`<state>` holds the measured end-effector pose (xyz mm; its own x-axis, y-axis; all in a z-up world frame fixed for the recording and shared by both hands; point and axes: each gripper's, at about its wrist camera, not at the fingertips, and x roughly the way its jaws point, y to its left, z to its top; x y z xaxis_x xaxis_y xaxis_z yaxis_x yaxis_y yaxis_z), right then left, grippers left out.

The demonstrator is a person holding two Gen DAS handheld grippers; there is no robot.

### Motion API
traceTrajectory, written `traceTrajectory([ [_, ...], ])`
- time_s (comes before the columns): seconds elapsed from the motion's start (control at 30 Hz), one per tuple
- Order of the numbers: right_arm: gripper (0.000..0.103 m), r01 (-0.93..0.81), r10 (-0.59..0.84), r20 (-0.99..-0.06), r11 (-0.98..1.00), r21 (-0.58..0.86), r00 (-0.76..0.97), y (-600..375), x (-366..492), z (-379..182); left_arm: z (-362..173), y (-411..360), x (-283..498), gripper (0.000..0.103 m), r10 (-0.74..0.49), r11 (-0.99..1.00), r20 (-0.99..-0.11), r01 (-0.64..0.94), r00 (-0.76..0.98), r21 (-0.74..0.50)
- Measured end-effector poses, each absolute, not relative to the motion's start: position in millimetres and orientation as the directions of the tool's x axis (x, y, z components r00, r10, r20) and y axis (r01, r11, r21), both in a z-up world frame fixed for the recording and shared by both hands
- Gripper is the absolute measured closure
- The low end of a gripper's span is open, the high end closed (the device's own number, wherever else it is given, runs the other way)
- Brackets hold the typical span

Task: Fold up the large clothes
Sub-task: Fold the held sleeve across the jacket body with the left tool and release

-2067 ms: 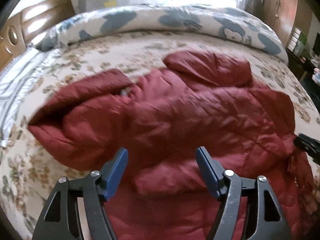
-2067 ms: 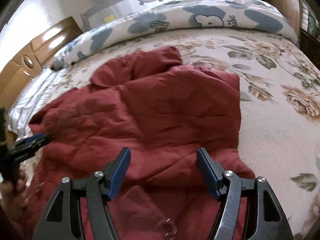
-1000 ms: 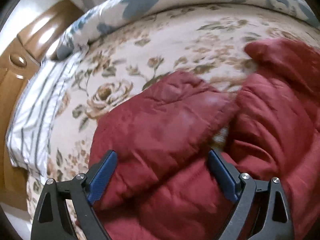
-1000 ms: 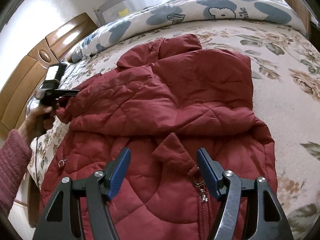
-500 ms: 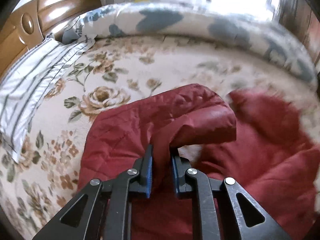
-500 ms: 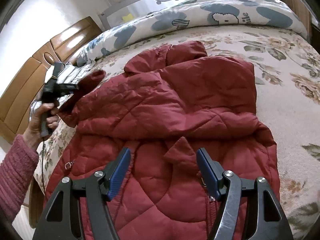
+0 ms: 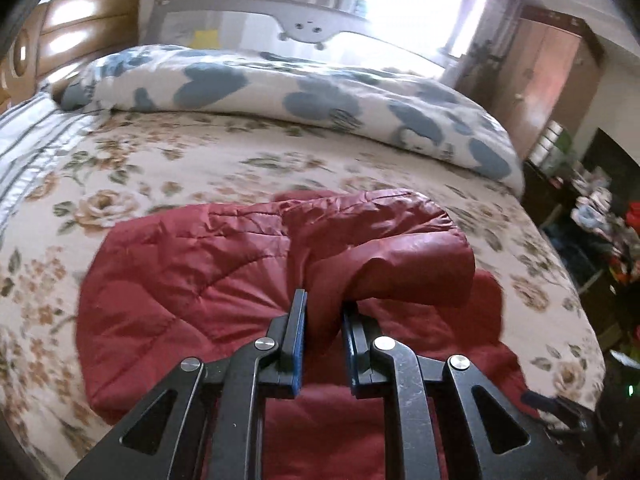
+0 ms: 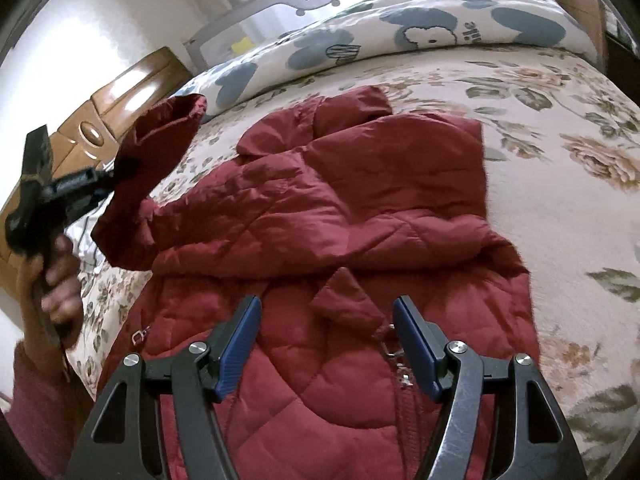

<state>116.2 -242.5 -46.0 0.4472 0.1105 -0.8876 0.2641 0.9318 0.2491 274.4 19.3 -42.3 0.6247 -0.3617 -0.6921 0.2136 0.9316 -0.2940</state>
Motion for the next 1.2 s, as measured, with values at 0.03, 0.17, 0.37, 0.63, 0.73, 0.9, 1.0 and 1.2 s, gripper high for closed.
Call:
traceTrajectory([
  [0.03,0.033,0.275,0.110,-0.886,0.927,0.255,0.450,-246.6,114.8,-45.1,-44.7,13.0,270.6,0.089,-0.375,0.927,-0.691,0.227,0.619,-0.300],
  [0.17,0.033,0.317,0.128,-0.873,0.899,0.302,0.470,-264.0,108.8,-40.7,-61.2,-14.0,262.4,0.089,-0.415,0.910,-0.697,0.273,0.585,-0.312],
  [0.37,0.032,0.365,0.132,-0.859,0.866,0.343,0.494,-286.7,105.2,-34.6,-87.8,-39.6,263.1,0.088,-0.429,0.902,-0.712,0.314,0.556,-0.297],
  [0.63,0.032,0.390,0.195,-0.834,0.814,0.431,0.516,-305.1,118.0,-43.1,-107.6,-42.5,269.4,0.088,-0.469,0.880,-0.713,0.347,0.521,-0.325],
  [0.73,0.032,0.393,0.238,-0.823,0.788,0.474,0.515,-311.5,131.1,-52.0,-110.4,-45.9,267.2,0.088,-0.471,0.876,-0.719,0.364,0.511,-0.316],
  [0.9,0.032,0.406,0.336,-0.776,0.703,0.584,0.534,-324.3,159.2,-75.5,-113.1,-45.8,269.7,0.087,-0.470,0.876,-0.727,0.365,0.500,-0.315],
  [1.0,0.032,0.425,0.392,-0.750,0.643,0.637,0.532,-329.6,176.7,-96.3,-113.0,-45.6,271.6,0.087,-0.477,0.872,-0.730,0.368,0.489,-0.323],
  [1.2,0.071,0.426,0.408,-0.746,0.633,0.646,0.526,-320.2,197.5,-111.8,-114.6,-59.3,274.9,0.079,-0.465,0.875,-0.744,0.374,0.479,-0.307],
])
